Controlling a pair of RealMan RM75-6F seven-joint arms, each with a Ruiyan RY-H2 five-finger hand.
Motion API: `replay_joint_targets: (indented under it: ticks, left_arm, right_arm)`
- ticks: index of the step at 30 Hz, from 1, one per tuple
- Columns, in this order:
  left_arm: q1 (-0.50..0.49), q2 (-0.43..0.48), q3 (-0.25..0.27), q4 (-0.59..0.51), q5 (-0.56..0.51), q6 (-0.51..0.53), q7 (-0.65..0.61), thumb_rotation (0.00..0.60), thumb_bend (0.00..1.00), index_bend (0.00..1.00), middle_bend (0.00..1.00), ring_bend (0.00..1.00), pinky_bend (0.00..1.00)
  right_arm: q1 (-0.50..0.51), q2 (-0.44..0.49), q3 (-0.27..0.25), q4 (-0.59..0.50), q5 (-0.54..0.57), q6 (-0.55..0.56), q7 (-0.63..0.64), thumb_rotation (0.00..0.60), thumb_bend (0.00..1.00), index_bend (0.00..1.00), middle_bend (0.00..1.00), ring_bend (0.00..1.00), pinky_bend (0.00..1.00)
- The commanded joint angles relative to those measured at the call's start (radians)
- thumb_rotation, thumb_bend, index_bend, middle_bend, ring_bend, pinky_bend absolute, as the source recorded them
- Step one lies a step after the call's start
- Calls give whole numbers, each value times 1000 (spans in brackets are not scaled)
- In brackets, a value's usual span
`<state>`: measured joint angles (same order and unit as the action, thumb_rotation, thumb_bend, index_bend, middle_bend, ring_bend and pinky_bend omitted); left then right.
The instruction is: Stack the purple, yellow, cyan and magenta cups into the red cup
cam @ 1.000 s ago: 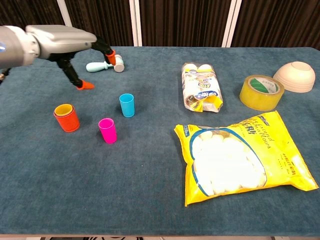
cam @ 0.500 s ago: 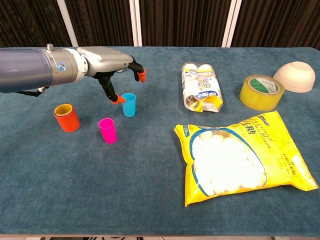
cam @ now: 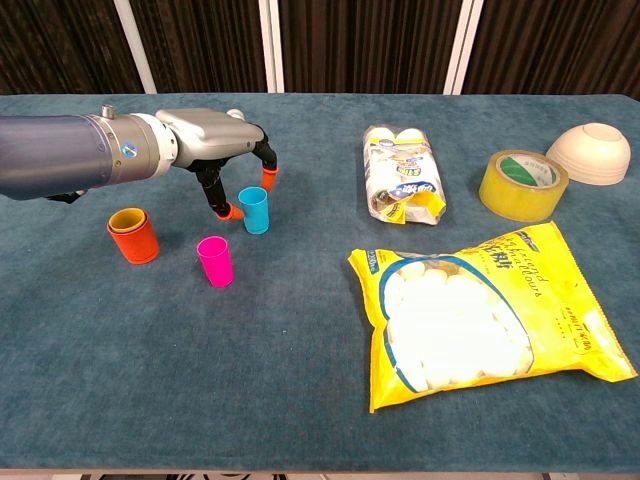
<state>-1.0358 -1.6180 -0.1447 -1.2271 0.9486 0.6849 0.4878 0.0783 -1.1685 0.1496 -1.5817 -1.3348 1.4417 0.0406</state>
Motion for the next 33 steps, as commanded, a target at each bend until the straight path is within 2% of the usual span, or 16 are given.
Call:
replay_joint_targets:
  ticks: [1, 21, 28, 33]
  left_arm:
    - [0, -1, 3, 1, 1, 2, 0, 600, 262, 439, 254, 0, 0]
    - [2, 2, 4, -10, 10, 37, -5, 600, 345, 468, 277, 0, 0]
    - [43, 96, 4, -117, 56, 98, -41, 600, 344, 469, 279, 0, 0]
    - [127, 244, 44, -252, 115, 169, -86, 600, 339, 469, 281, 0, 0]
  right_arm:
    - [0, 1, 0, 0, 1, -3, 3, 600, 324, 106, 44, 96, 2]
    - [-1, 2, 1, -3, 0, 1, 6, 600, 324, 106, 44, 96, 3]
    - [-1, 2, 1, -3, -1, 2, 6, 600, 324, 106, 44, 96, 3]
    - [-1, 2, 1, -4, -2, 2, 4, 600, 325, 106, 44, 96, 3]
